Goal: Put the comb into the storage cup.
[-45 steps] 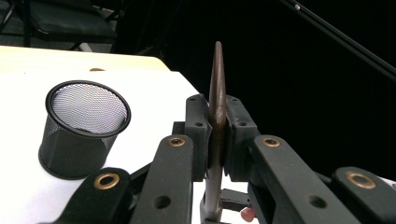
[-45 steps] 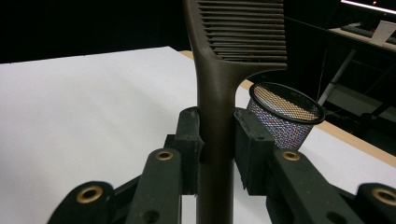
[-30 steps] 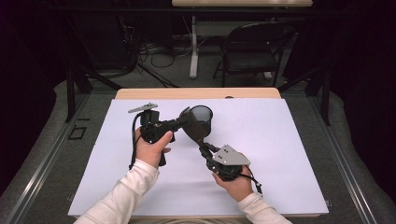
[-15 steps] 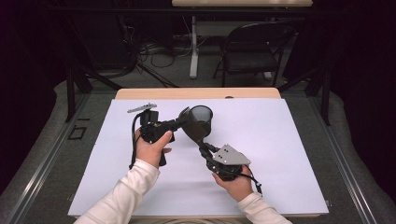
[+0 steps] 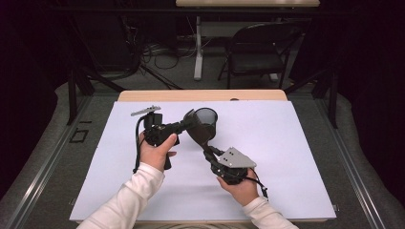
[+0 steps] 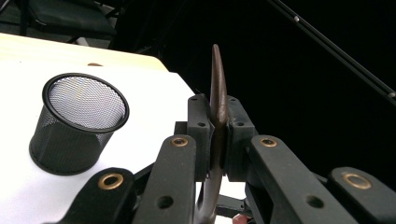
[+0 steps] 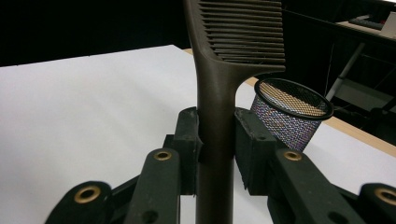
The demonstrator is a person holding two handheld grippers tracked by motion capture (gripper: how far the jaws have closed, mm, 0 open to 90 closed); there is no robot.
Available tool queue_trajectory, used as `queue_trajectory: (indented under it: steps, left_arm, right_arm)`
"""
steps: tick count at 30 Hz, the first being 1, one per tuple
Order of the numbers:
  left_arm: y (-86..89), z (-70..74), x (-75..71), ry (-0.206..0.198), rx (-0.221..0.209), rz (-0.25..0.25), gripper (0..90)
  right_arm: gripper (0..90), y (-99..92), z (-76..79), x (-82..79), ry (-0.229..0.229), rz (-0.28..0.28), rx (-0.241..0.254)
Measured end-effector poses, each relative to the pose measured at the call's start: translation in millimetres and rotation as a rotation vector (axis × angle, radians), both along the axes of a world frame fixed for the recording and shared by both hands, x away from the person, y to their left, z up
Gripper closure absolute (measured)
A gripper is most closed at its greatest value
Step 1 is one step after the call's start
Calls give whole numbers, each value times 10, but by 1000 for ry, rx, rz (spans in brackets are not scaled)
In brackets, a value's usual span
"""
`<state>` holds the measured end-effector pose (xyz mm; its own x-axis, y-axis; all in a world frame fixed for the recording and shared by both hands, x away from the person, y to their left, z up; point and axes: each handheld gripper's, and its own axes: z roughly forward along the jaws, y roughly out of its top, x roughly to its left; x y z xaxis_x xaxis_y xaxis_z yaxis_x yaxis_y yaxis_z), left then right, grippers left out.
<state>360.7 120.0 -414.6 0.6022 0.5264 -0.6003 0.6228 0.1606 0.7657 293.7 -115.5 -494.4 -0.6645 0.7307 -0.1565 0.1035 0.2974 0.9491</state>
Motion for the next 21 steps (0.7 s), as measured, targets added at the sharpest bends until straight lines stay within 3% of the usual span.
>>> queue_trajectory:
  steps: [21]
  left_arm:
    - [-47,-15,8,-12,-10,4,845]
  right_arm:
    - [627,-17,2,20,5,-5,20]
